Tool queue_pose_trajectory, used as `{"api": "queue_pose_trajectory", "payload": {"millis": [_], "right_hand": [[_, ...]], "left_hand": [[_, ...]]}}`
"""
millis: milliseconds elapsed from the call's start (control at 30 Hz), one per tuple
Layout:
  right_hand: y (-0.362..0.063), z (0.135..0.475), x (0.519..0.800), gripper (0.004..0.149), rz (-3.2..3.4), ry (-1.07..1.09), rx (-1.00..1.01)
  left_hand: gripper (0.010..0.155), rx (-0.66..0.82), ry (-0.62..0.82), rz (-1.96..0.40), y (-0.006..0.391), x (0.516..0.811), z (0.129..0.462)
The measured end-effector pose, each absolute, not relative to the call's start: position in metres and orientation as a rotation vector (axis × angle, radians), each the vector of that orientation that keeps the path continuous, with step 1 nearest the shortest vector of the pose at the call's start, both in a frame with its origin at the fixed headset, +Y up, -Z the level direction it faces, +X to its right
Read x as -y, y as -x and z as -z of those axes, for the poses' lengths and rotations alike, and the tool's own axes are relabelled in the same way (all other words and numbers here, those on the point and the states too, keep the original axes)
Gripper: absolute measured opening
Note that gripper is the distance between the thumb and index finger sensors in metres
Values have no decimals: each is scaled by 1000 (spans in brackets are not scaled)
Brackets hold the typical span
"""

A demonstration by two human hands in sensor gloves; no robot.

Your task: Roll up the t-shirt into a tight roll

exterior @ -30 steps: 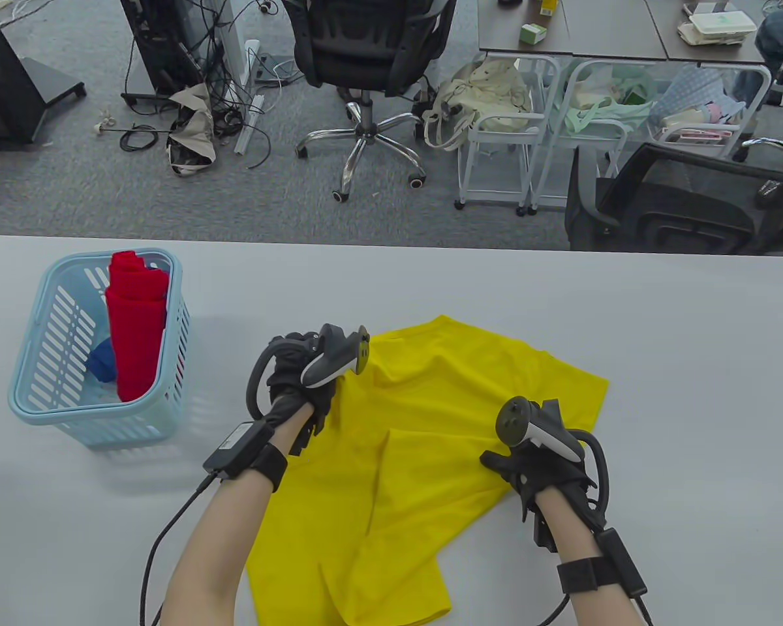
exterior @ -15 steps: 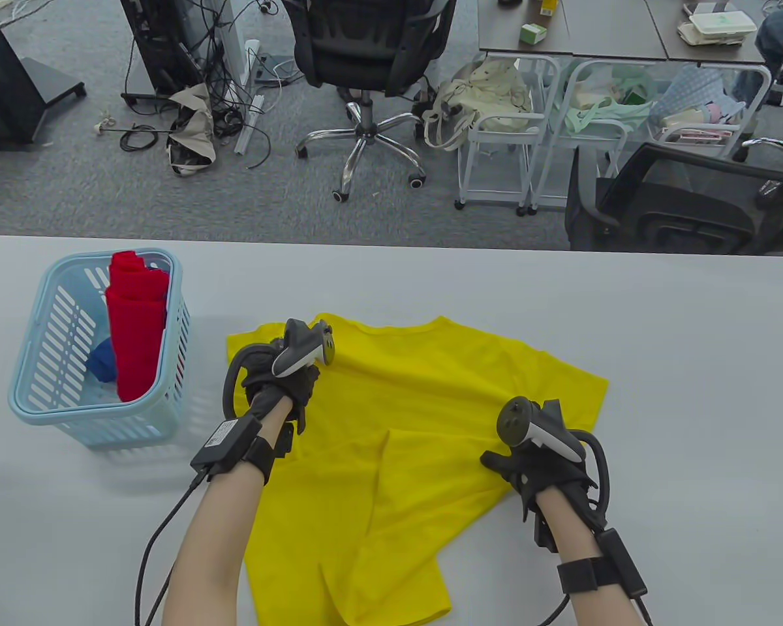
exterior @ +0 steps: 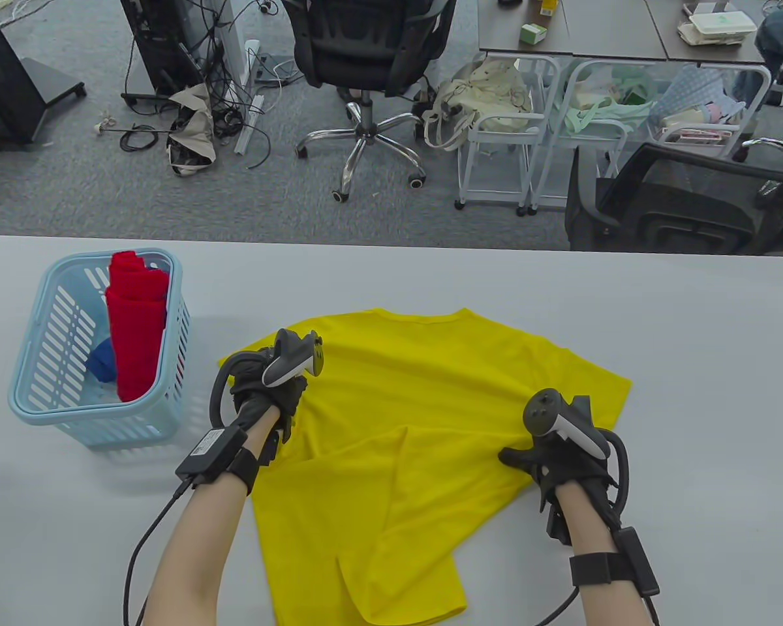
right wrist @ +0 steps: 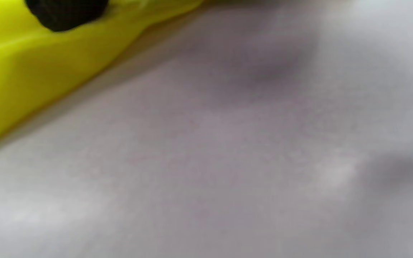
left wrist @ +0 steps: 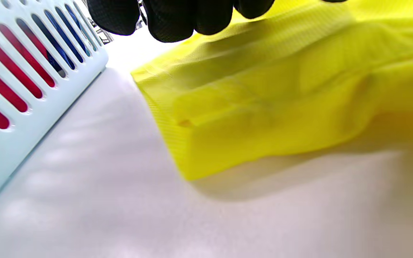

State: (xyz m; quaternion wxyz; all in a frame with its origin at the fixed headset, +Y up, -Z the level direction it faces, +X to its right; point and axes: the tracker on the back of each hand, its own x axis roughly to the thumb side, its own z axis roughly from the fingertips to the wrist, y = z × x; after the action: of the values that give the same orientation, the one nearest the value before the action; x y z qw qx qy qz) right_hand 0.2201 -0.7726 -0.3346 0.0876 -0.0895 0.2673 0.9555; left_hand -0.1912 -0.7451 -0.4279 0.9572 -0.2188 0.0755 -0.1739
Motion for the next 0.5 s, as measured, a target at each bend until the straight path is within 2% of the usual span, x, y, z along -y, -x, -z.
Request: {"api": "queue_pose_trajectory", "payload": {"millis": [100,167,233,300,367,467,500], "right_hand": [[-222,331,764,87,-2935,392,-697],[-215,329,755,82,-2996,385,-647],[-202,326,745,76,-3010,328,-598],[-183,323,739,70,-3027,222,-586],[-169,320,742,72,-3047,158,-646],[-164,321,759,88,-3075,107,-897],[-166,322,763,91,-3079,114,-916]], "left_hand": [[72,-118,346,263,188,737,404],[71,-56,325,253,182,739,385],[74,29,354,249,174,749,369],[77,67,451,201,168,765,361],[79,61,426,267,168,769,363],[79,40,476,334,180,774,380],[78,30,497,315,185,774,386]]}}
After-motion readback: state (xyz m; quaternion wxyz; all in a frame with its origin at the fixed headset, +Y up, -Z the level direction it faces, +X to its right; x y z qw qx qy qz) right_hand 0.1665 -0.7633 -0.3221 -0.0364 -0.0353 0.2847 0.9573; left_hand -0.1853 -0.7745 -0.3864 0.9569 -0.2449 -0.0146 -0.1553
